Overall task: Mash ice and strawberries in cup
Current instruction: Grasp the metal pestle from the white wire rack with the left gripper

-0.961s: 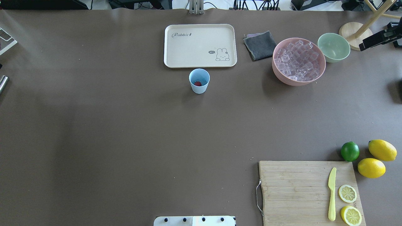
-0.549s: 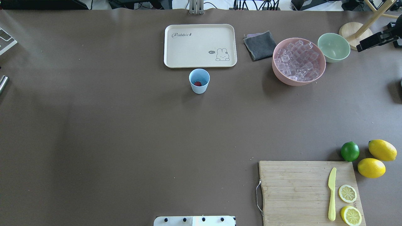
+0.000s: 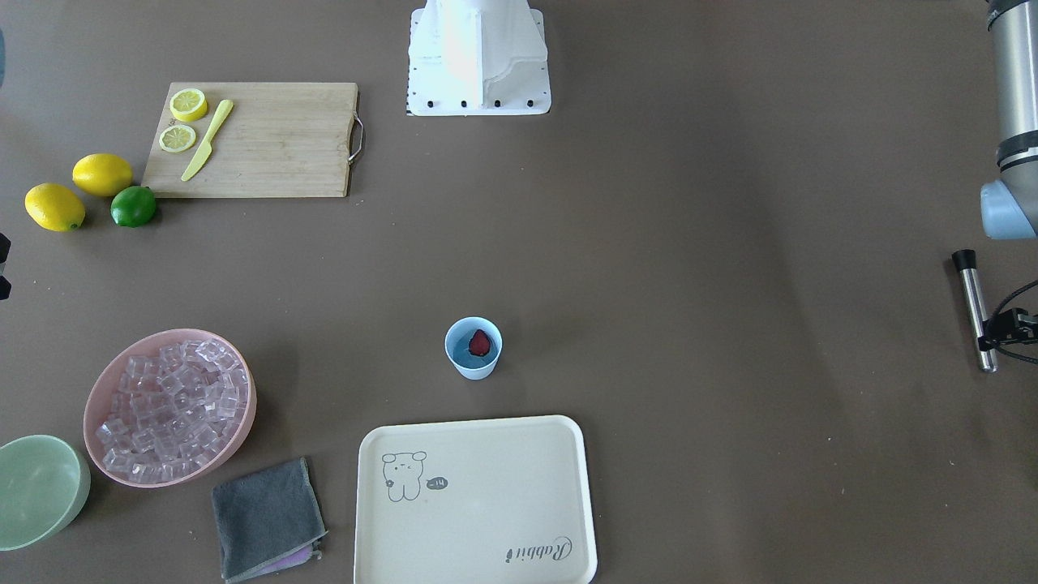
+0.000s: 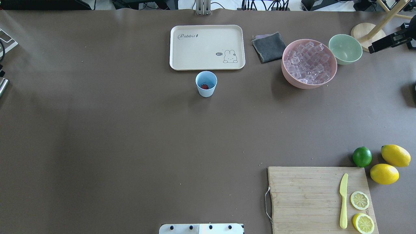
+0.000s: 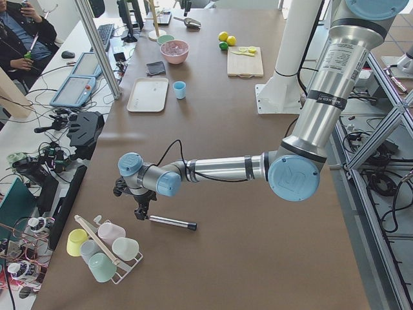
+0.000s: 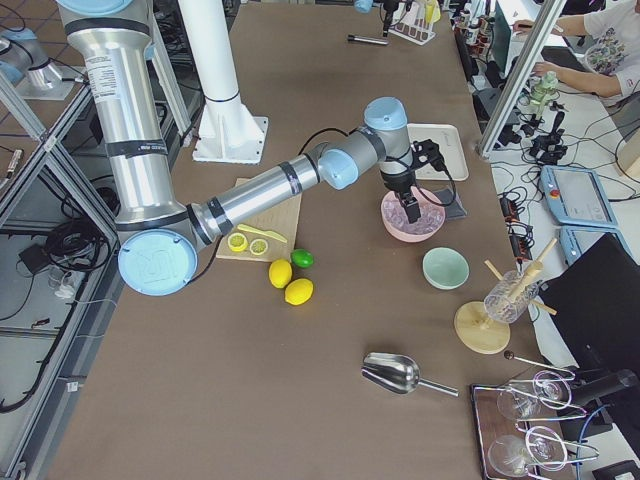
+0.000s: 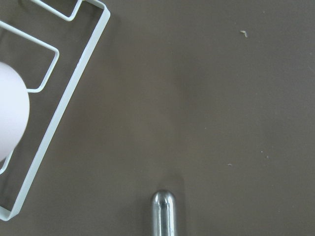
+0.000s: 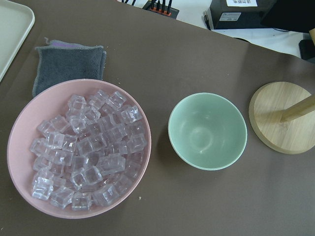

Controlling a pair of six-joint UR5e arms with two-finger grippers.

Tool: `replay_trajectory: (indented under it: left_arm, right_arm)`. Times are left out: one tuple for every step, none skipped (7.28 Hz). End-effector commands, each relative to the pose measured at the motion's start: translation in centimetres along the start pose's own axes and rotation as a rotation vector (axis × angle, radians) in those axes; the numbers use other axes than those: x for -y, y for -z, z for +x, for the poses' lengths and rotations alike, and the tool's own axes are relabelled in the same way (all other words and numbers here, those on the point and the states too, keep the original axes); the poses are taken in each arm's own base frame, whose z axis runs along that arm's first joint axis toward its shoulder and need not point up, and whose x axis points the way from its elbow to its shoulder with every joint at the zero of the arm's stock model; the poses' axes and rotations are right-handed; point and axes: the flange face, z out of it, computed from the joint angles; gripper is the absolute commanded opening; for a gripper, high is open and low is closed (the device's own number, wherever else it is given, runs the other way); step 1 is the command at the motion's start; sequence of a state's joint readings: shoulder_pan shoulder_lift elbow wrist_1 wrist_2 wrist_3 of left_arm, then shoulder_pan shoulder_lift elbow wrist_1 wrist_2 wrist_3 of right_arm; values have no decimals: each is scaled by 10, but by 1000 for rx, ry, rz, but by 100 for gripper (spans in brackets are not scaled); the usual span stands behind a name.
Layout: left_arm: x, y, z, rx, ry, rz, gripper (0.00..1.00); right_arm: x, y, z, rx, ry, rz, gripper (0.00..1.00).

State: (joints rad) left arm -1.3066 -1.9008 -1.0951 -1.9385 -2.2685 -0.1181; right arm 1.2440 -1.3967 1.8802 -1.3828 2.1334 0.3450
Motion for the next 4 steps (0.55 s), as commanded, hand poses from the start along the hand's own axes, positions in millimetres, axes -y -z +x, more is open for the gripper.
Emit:
replay_trajectory:
  left_arm:
    - [-4, -19, -1, -1, -14, -16, 90]
    - [-7, -28, -3, -2, -21, -16, 90]
    - [-9, -33, -1, -3, -24, -25, 90]
    - [-9, -37, -1, -3, -24, -31, 90]
  right_arm:
    - [-1, 1, 1, -8, 0, 3, 100]
    - [0, 1, 1, -9, 1, 5, 100]
    - [0, 1, 0, -10, 2, 7, 100]
    - [2, 2, 1, -24, 2, 13, 100]
